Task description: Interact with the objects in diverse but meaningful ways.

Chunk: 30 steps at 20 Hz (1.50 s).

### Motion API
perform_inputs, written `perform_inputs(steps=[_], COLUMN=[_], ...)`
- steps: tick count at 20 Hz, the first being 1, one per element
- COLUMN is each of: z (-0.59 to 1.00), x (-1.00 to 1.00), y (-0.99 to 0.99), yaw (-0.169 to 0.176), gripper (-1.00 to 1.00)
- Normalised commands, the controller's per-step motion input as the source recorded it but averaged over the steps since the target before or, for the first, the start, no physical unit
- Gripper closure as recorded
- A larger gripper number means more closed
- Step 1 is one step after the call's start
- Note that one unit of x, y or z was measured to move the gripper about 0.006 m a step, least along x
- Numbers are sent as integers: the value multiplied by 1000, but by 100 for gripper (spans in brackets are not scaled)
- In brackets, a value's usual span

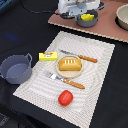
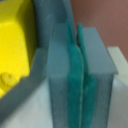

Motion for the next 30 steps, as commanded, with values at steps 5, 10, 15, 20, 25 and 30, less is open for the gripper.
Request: perform_inputs(steps=[5, 10, 15, 20, 25, 30], z=[367, 333, 147, -37, -17, -58], x=[-1000, -986, -865, -288, 14, 21], y=[185, 190, 69, -138, -160, -158], yaw=[95, 101, 105, 59, 28, 16], gripper=[100, 100, 100, 100, 100, 100])
